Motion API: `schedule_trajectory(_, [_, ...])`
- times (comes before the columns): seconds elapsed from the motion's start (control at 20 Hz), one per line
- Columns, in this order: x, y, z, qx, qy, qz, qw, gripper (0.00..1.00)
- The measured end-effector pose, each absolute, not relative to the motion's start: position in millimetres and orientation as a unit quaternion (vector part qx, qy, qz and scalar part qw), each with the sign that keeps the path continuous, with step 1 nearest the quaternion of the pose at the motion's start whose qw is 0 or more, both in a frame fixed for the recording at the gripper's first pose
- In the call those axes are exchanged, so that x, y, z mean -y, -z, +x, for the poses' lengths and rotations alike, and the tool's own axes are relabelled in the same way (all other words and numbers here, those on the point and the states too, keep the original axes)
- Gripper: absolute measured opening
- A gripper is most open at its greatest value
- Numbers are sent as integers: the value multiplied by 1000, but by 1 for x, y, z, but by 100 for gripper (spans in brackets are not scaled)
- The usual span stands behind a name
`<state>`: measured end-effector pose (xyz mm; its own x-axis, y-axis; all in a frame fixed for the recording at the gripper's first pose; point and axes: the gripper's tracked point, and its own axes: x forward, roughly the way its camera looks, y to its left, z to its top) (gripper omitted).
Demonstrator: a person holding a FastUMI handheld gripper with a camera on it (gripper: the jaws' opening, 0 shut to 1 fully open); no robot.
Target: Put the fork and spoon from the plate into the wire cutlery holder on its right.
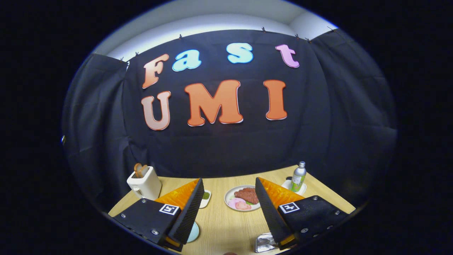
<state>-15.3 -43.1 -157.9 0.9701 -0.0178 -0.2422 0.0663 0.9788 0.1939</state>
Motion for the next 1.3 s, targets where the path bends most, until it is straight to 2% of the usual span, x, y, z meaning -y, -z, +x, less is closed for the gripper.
schedule_trajectory(0.25, [-22,147,-5,-83,-20,97,992,88])
schedule_trajectory(0.55, [-110,165,4,-115,-75,82,987,89])
schedule_trajectory(1.0, [-206,229,1,-230,-141,77,960,97])
schedule_trajectory(1.3, [-231,306,-24,-387,-163,53,906,97])
